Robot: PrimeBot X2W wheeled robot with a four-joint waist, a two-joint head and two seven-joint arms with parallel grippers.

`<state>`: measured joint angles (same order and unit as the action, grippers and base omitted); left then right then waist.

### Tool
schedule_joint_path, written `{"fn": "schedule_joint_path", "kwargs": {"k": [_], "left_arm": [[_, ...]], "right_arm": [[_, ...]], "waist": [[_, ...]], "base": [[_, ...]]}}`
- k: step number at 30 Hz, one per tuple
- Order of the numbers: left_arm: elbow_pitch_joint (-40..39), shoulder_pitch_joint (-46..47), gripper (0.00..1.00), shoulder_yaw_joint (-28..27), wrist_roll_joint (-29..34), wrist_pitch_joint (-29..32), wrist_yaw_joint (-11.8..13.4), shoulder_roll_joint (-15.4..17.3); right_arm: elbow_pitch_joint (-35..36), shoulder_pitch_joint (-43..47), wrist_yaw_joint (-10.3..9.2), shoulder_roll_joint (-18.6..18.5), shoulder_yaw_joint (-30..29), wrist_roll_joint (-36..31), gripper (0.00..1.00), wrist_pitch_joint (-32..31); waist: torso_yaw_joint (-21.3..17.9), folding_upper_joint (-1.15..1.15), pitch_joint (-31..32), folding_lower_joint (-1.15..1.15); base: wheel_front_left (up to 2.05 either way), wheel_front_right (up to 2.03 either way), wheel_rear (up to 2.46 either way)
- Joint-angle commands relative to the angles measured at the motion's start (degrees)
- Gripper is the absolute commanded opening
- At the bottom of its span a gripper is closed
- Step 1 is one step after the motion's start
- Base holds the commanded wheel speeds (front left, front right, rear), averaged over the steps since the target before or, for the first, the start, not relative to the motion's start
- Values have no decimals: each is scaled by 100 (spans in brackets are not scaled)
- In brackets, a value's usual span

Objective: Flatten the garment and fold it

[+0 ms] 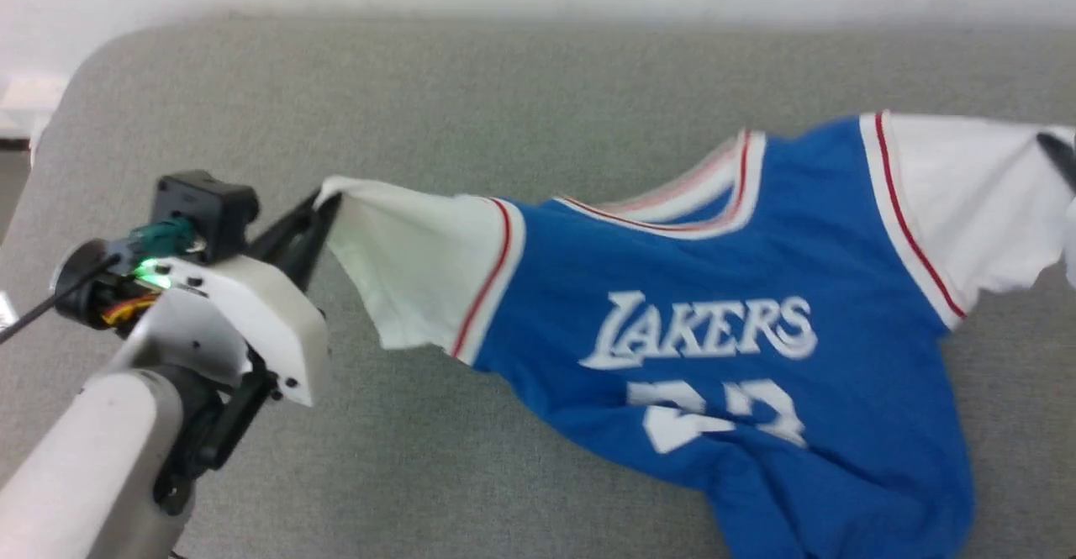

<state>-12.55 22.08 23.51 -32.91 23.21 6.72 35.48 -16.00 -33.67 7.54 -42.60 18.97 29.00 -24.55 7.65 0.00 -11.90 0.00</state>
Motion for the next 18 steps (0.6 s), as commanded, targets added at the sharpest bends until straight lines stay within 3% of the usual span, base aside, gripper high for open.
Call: {"fn": "schedule_joint_path", "kwargs": {"k": [1, 12, 18], "left_arm": [[-24, -113, 0, -101, 52, -141, 59, 49], [-435, -233, 0, -829, 176, -1048, 350, 265], [-850, -90, 0, -1336, 141, -1533, 491, 298]], "right_arm": [[148, -54, -5, 0, -85, -4, 0, 63], [1669, 94, -5, -83, -1199, -177, 0, 225], [2304, -45, -5, -93, -1521, -173, 0, 237]], "waist": [[-234, 0, 348, 0], [-452, 0, 834, 0], [-535, 0, 861, 0]], "base": [[0, 0, 0], [0, 0, 0], [0, 0, 0]]}}
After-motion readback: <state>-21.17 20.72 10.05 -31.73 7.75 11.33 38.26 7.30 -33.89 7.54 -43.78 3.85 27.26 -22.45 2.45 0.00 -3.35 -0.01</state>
